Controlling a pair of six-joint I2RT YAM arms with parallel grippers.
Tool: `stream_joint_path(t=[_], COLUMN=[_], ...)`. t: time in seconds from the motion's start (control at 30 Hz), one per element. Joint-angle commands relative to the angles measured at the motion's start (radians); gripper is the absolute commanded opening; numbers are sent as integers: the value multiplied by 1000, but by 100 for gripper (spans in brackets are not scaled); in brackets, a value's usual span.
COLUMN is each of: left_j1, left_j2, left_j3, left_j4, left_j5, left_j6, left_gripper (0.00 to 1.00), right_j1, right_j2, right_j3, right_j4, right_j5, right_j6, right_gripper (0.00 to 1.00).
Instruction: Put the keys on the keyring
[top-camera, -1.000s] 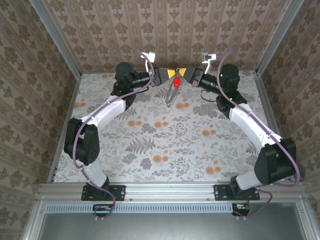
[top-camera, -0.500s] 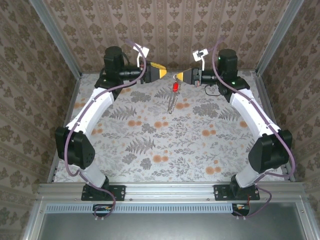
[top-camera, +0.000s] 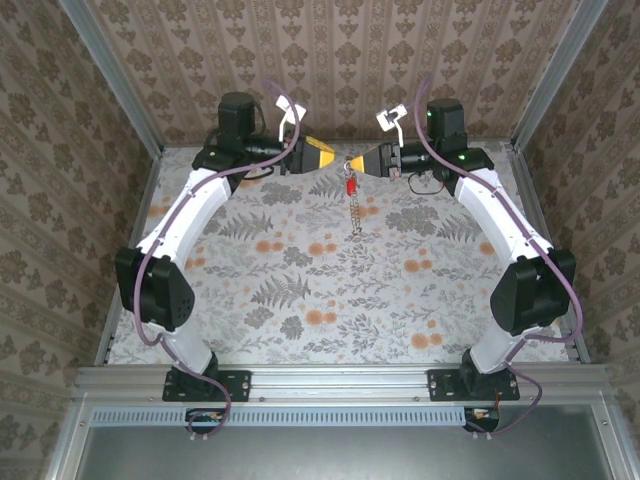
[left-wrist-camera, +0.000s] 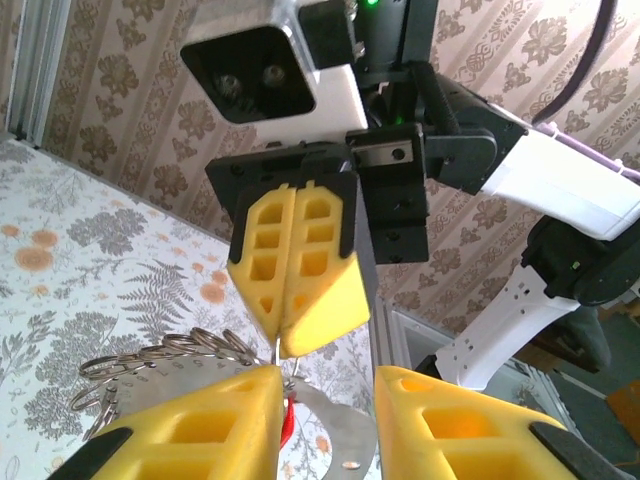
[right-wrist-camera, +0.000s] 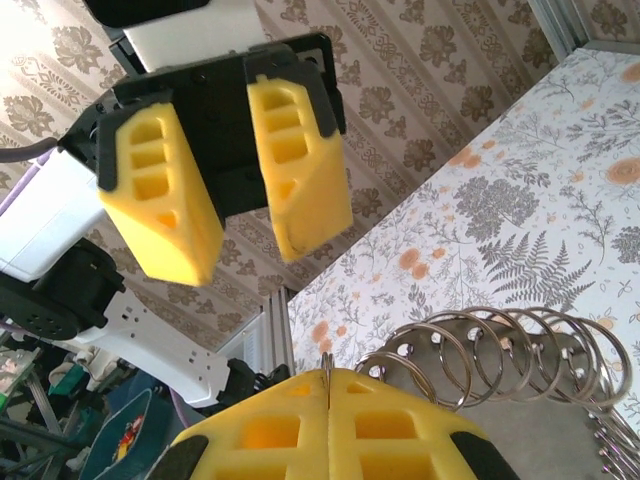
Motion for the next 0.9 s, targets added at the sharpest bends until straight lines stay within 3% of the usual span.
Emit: stream_joint_path(t=[0.0, 0.87], left_j1=[-18, -65], left_j2=[27, 97], left_j3=[45, 85], left_j4=[-32, -45], left_j5=[34, 7], left_j6=[39, 37], left_gripper=[30, 30], right_j1=[-1, 1], right_j2=[5, 2], right_j3=[15, -6], right_j4=[9, 18], right_j5=[-46, -46], right_j6=[-8, -10], right_gripper=[0, 0])
